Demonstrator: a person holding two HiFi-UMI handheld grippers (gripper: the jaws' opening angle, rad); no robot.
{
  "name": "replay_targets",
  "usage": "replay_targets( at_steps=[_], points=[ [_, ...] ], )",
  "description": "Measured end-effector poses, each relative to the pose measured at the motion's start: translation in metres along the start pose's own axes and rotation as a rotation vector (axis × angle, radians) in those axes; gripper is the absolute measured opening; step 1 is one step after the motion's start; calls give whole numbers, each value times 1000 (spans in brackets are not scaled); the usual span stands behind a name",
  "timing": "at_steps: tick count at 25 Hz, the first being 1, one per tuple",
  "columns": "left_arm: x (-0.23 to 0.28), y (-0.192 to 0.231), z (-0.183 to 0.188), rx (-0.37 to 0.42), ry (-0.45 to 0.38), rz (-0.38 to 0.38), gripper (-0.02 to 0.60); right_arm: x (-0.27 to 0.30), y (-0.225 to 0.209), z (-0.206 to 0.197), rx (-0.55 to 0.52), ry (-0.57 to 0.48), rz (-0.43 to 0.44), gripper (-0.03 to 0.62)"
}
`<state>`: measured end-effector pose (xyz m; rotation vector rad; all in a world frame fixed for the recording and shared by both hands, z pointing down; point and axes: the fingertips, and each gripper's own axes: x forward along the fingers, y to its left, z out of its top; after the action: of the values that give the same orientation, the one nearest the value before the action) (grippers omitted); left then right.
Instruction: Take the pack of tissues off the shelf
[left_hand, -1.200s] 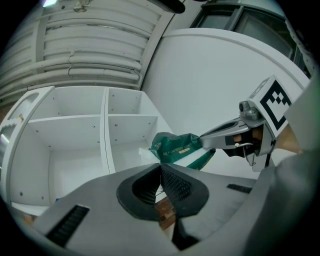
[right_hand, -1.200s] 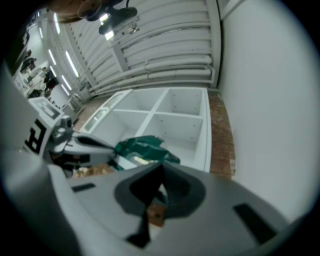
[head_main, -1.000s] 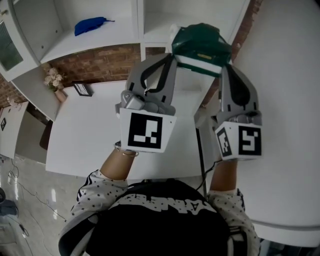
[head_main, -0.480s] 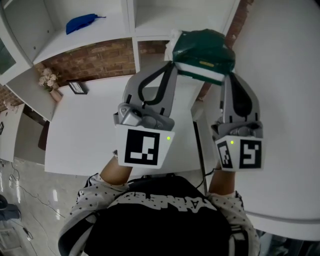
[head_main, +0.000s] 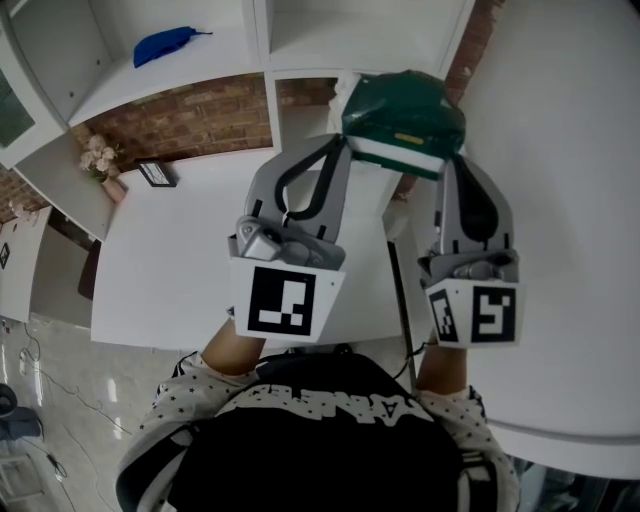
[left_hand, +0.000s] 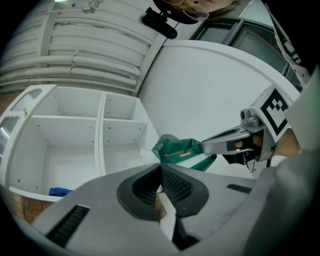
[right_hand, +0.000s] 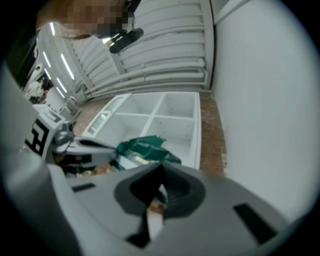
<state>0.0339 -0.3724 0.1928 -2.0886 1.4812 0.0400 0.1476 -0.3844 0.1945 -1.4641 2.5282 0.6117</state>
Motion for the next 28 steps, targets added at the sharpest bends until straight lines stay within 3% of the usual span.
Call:
replay_targets(
  at_steps=[18, 28],
  points=[
    [-25, -6, -73, -118, 88, -17, 35, -2, 36, -70, 76, 106, 43, 31],
    [-34, -20, -112, -136, 143, -39, 35, -10, 49, -110, 31, 187, 58, 31]
  ],
)
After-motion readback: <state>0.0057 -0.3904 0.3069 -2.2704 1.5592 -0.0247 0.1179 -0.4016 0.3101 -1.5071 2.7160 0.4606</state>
